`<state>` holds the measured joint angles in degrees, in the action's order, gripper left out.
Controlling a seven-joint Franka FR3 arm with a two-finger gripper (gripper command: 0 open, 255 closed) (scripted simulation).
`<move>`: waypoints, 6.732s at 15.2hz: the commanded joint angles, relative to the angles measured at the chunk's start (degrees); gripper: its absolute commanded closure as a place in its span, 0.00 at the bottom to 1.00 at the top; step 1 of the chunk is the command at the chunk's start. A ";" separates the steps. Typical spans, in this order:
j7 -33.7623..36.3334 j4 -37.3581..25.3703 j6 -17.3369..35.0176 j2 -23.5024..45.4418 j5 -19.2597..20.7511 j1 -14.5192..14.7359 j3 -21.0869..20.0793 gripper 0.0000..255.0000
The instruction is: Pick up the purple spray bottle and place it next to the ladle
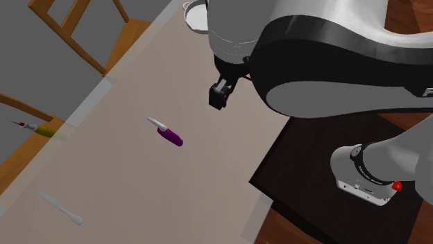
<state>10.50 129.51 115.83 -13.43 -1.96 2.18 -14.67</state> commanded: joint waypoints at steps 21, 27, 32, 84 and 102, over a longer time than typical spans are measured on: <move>16.11 -36.43 8.49 47.59 13.29 9.41 -2.13 0.00; 16.61 -35.59 11.79 50.11 14.12 9.76 -1.53 0.00; 16.74 -35.45 12.63 50.82 14.34 9.86 -1.37 0.00; 14.11 -47.61 -10.67 39.26 10.17 8.91 -3.92 1.00; 13.62 -63.09 -25.11 40.22 10.24 10.36 -4.17 1.00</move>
<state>24.11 67.47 91.62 26.62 8.23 12.40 -18.83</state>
